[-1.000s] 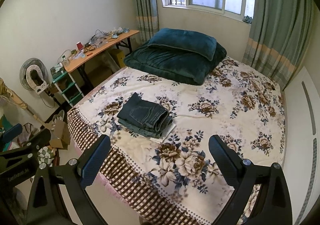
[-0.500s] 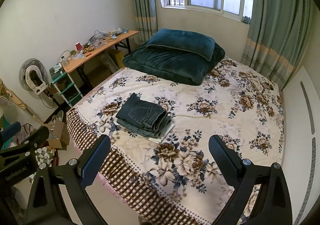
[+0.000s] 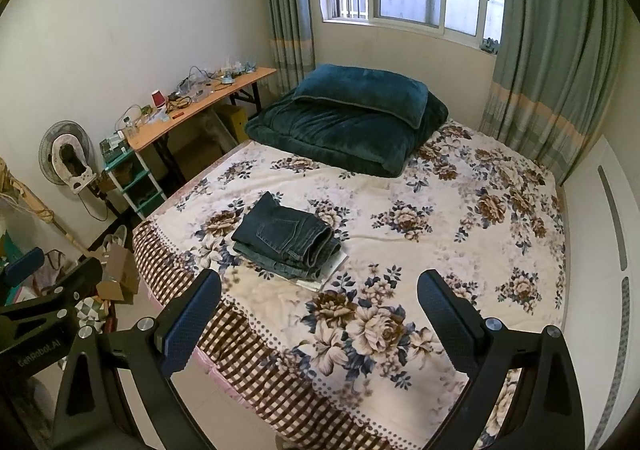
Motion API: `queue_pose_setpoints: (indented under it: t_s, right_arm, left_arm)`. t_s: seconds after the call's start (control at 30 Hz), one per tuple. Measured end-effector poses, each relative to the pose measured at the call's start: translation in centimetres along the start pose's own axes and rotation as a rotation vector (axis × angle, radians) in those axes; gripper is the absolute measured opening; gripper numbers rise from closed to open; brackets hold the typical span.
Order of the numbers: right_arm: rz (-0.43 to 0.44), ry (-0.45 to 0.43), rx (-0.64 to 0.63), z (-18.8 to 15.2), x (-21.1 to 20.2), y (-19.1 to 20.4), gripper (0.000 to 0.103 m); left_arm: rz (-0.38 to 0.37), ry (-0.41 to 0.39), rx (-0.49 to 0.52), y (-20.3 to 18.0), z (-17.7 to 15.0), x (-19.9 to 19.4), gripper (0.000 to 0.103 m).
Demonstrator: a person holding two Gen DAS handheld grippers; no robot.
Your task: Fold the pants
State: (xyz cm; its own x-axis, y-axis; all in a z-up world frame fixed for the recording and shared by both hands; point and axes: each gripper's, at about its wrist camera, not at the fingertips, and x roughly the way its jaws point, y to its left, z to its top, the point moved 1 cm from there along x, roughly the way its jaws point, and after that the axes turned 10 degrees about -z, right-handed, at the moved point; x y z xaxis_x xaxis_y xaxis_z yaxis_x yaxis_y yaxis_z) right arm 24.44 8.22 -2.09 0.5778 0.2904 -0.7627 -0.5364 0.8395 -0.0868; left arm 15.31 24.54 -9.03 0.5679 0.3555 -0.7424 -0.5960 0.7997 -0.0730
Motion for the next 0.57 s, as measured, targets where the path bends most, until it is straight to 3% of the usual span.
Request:
queue_pose_setpoints:
  t_s: [0.57]
  right_arm:
    - [0.001,-0.003,0.002,0.15,-0.31,0.07,0.101]
  left_arm:
    - [0.0,-0.023,-0.002,-0.2,0.02,-0.88,0.103]
